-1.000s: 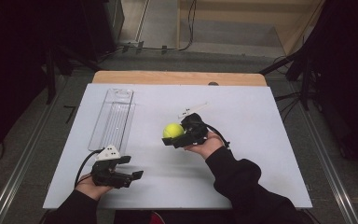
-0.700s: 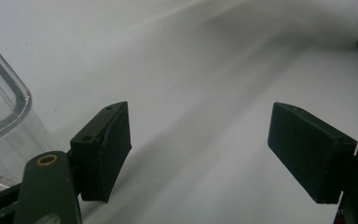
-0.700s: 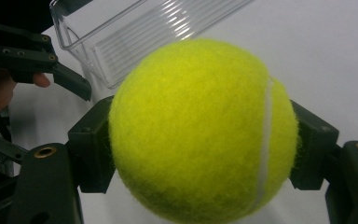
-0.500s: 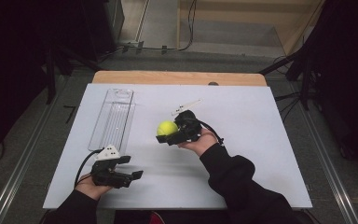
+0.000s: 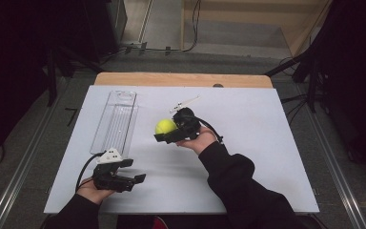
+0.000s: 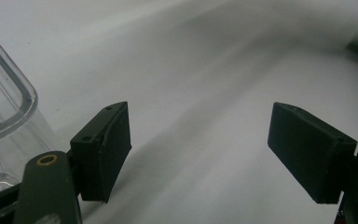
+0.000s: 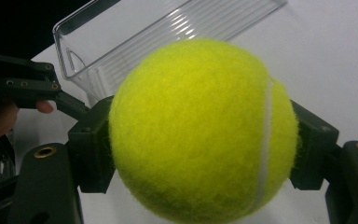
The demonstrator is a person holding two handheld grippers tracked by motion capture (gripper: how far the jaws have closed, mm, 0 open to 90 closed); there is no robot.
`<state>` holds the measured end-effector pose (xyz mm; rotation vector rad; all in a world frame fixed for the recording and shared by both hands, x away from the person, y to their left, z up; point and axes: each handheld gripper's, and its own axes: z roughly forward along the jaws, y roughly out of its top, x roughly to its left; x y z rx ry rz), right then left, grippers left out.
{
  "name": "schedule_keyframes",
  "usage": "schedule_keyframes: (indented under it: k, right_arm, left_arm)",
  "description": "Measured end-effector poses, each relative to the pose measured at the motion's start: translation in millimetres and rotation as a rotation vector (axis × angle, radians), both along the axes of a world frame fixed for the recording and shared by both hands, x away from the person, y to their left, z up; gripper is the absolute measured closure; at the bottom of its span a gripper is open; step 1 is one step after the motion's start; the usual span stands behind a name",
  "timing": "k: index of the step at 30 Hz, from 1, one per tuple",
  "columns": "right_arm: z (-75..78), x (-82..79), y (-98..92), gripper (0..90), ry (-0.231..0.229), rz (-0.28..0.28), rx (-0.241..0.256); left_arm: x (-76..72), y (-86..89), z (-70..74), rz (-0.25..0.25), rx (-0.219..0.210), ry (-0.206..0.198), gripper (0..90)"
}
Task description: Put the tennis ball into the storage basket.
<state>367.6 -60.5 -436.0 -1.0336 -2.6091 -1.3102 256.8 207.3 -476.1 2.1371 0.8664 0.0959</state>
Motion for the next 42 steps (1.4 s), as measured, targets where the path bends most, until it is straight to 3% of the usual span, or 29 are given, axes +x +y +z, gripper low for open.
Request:
schedule_keyframes:
  k: [14,42]
  right_arm:
    - [13.2,9.2,23.5,23.2,-0.013,0.026,0.007]
    - [19.8,30.1,60.9,23.2,-0.001,0.042,0.009]
  left_arm:
    - [0.1,0.4,0.1,-0.002,-0.002,0.0,22.1]
    - [0.4,0.2,-0.2,0.004,0.0,-0.003,22.1]
